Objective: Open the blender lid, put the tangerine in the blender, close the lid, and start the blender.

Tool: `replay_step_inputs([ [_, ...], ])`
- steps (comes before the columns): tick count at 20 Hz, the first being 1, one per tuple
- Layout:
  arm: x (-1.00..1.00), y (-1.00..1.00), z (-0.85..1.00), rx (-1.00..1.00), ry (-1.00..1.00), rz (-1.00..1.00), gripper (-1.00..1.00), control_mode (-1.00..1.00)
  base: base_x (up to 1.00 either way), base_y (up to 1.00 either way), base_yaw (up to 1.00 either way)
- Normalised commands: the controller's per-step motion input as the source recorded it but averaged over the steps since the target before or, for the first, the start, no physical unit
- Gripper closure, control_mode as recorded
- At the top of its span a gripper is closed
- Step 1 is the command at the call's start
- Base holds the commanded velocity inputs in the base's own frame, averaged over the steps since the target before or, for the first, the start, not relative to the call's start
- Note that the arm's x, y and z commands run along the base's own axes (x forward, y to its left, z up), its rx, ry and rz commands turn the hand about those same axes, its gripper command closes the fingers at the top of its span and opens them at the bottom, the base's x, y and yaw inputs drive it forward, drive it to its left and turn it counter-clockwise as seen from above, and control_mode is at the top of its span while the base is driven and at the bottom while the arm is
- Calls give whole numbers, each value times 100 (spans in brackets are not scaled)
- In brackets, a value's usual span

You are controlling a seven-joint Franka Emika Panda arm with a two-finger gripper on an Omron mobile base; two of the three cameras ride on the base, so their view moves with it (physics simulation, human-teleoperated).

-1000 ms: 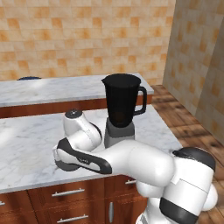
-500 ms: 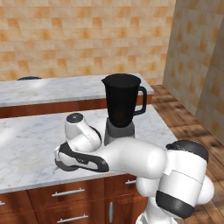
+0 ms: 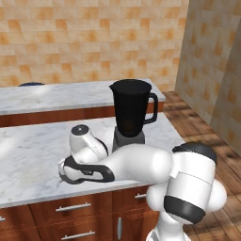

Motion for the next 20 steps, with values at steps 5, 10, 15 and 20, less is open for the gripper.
replay_step_inputs([
  [5, 15, 8, -12, 0, 0, 0, -100, -100, 0, 0, 0],
  [10, 15, 2, -8, 0, 0, -3, -100, -100, 0, 0, 0],
  [15, 4, 10, -4, 0, 0, -5, -100, -100, 0, 0, 0],
  [20, 1, 7, -13, 0, 0, -6, -100, -100, 0, 0, 0],
])
